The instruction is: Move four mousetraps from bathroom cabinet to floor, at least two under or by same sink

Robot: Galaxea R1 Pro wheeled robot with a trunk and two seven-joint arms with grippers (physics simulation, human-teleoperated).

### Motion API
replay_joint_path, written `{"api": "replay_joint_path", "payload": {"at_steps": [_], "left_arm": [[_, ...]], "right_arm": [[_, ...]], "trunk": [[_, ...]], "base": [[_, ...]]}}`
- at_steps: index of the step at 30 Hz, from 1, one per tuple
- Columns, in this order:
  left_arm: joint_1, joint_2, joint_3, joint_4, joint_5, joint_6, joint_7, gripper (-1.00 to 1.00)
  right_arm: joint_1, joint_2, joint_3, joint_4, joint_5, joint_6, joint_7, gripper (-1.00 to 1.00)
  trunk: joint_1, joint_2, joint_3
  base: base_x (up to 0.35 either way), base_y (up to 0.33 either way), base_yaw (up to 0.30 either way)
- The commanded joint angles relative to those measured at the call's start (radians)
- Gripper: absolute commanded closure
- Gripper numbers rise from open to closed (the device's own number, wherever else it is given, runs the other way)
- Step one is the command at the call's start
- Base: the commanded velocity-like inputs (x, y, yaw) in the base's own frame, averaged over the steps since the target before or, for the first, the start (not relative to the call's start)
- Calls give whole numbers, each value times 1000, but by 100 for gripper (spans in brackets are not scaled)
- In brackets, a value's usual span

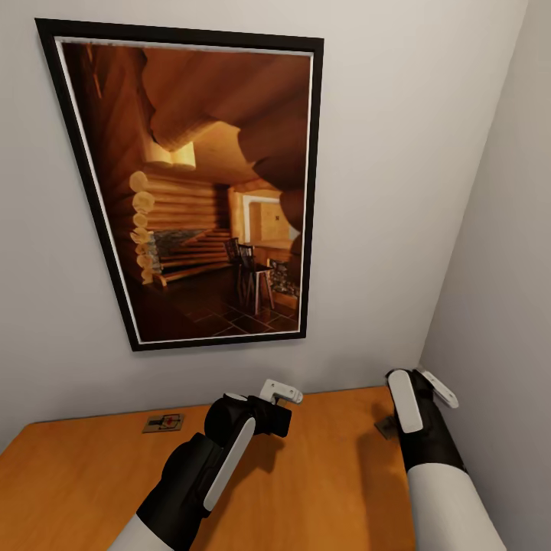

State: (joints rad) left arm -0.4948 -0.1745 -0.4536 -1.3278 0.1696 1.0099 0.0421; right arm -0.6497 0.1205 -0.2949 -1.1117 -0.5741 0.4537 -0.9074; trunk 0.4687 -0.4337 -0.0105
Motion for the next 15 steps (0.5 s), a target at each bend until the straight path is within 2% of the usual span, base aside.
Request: {"api": "replay_joint_path", "payload": {"at_steps": [1, 5, 15], "left_arm": [[-1, 0, 0, -1, 4, 4, 4, 100], [-1, 0, 0, -1, 4, 4, 4, 100], [-1, 0, 0, -1, 4, 4, 4, 100]], "right_arm": [[-1, 1, -10, -2, -3, 11, -4, -100], [-1, 1, -31, -1, -3, 18, -4, -100], [-1, 2, -43, 10, -4, 22, -5, -100]], "trunk": [[1, -1, -1], [1, -1, -1], [1, -1, -1]], "base": [[0, 0, 0], [0, 0, 0], [0, 0, 0]]}}
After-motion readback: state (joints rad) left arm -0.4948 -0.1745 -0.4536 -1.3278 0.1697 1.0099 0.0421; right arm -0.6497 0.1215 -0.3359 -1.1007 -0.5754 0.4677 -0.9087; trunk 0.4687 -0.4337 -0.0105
